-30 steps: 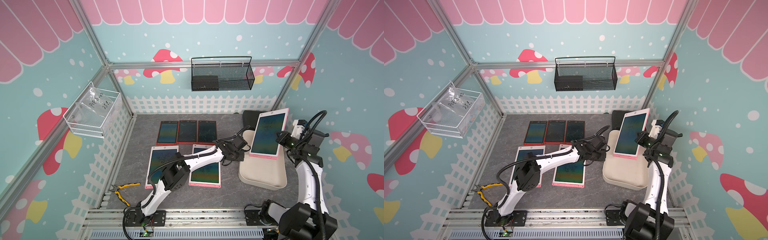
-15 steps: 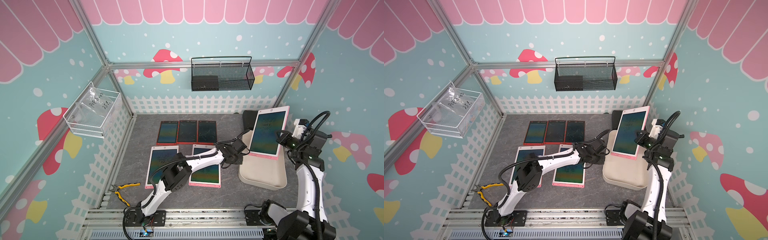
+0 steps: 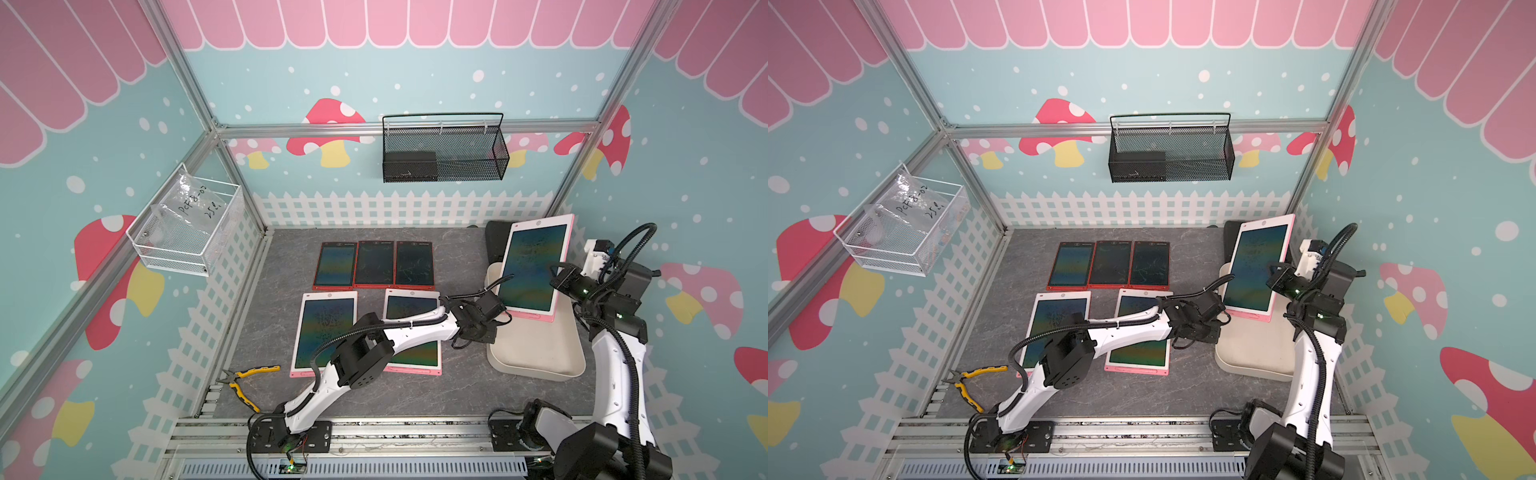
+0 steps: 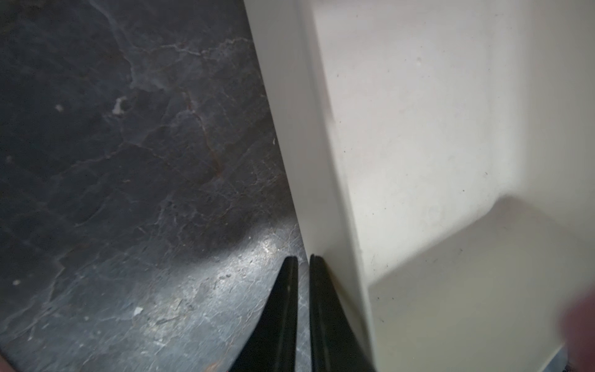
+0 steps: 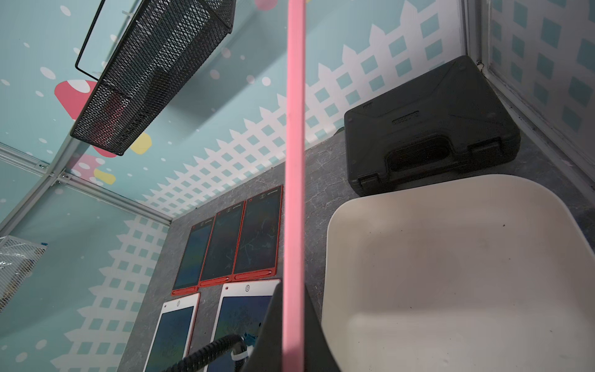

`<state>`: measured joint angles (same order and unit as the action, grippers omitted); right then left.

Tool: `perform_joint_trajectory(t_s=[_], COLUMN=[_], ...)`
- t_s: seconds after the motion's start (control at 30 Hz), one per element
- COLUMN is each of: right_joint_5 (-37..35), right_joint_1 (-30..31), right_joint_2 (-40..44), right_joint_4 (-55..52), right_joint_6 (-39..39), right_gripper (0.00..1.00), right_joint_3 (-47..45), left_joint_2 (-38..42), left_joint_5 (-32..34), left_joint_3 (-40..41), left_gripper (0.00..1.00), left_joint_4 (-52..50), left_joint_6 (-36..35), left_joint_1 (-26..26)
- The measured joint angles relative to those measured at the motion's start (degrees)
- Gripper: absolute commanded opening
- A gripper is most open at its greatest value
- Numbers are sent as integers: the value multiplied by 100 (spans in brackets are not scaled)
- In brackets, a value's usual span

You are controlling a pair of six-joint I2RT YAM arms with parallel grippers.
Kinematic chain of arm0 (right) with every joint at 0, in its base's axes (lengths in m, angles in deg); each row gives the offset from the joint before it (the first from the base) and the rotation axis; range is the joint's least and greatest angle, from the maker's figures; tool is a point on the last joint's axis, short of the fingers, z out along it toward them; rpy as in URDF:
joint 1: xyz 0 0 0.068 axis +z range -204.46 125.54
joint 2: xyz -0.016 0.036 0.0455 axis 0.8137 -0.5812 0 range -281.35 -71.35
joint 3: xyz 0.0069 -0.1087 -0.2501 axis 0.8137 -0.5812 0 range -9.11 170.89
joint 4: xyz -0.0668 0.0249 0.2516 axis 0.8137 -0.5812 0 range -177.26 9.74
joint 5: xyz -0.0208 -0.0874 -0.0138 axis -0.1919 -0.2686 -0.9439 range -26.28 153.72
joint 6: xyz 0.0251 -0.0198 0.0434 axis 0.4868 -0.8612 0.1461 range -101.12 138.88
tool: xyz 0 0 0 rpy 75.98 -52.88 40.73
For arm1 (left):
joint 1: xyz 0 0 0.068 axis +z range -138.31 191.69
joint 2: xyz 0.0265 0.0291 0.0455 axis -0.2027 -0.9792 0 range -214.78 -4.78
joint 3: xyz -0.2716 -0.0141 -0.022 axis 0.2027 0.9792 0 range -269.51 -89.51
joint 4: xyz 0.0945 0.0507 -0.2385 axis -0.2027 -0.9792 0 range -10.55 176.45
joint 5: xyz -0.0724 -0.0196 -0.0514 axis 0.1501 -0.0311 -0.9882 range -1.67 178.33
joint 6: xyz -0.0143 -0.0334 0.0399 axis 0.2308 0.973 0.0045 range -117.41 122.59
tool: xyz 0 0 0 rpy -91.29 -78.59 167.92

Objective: Take out the writing tablet from the storage box
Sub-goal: Pick up the writing tablet from the storage box, then place the writing tablet at the center of the board.

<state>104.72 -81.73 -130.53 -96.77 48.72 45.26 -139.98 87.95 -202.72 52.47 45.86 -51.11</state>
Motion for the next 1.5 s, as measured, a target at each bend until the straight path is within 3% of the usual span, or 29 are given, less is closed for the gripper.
perform_joint_trajectory(t_s=[0.33,0.6,1.5], right_joint_5=[-555,-1231,-1888], right_joint_1=[979,1932,3051], right_joint_2=[-332,-525,-763], right_joint_4=[-26,-83,450], right_joint_6=[-2,0,334], right_gripper=[2,2,1], right_joint_3=[-17,-11,-1019], left_joint_2=[651,824,1399], left_joint_5=[219,234,389], left_joint_3=[1329,1679,2859], left_gripper=[13,12,10], left_joint_4=[214,435,706], left_joint_6=[7,4,269], left_joint_1=[278,632,1034])
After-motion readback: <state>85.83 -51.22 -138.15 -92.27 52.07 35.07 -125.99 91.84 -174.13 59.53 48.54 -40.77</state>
